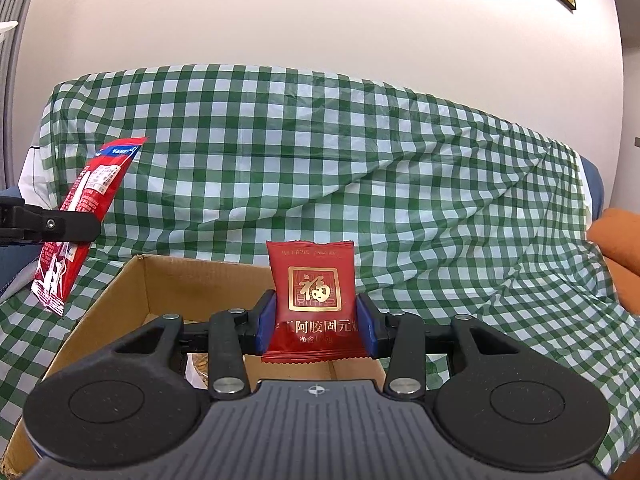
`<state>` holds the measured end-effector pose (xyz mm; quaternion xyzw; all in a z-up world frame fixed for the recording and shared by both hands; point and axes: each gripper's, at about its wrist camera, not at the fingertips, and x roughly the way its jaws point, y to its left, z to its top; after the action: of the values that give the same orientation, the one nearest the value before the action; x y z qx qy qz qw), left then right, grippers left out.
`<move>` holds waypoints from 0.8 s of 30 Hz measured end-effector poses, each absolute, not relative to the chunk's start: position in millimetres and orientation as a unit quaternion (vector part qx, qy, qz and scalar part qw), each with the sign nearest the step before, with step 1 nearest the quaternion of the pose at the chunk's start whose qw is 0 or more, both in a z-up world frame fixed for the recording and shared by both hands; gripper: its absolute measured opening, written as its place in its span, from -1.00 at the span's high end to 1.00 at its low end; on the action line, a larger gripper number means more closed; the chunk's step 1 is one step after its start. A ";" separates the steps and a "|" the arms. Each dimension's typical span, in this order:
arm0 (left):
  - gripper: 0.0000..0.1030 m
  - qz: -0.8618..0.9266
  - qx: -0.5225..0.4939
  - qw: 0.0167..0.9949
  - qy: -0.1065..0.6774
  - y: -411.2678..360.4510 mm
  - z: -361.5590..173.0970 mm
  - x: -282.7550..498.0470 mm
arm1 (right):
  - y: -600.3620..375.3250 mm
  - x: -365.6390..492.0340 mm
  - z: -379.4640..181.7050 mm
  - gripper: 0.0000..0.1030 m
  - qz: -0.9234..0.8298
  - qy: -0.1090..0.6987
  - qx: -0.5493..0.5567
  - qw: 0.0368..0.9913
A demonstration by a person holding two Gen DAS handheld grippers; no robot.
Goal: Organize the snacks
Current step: 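Carry the red stick-pack and red square packet over the cardboard box, then open both tools to drop the red snacks into the box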
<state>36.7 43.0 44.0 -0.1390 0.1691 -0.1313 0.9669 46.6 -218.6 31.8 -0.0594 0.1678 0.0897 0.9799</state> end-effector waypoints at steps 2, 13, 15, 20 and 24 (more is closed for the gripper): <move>0.03 -0.132 -0.139 0.967 0.169 42.6 44.1 36.9 | -218.7 46.7 31.7 0.15 0.090 0.167 -0.060 0.980; 0.03 -0.136 -0.135 0.967 0.168 40.8 44.7 36.0 | -217.7 45.8 31.8 0.15 0.097 0.160 -0.068 0.980; 0.03 -0.138 -0.136 0.966 0.170 40.4 44.5 36.3 | -216.8 43.8 31.8 0.15 0.098 0.158 -0.071 0.980; 0.01 -0.143 -0.137 0.964 0.175 39.1 43.6 37.4 | -217.1 43.1 31.9 0.15 0.099 0.154 -0.074 0.980; -0.17 -0.145 -0.138 0.963 0.182 37.9 42.9 39.4 | -216.6 43.4 31.2 0.00 0.089 0.153 -0.080 0.981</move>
<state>39.4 37.9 42.9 -0.1382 0.1821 -0.1445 0.9627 43.4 -216.6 31.2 -0.0803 0.1529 0.0894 0.9809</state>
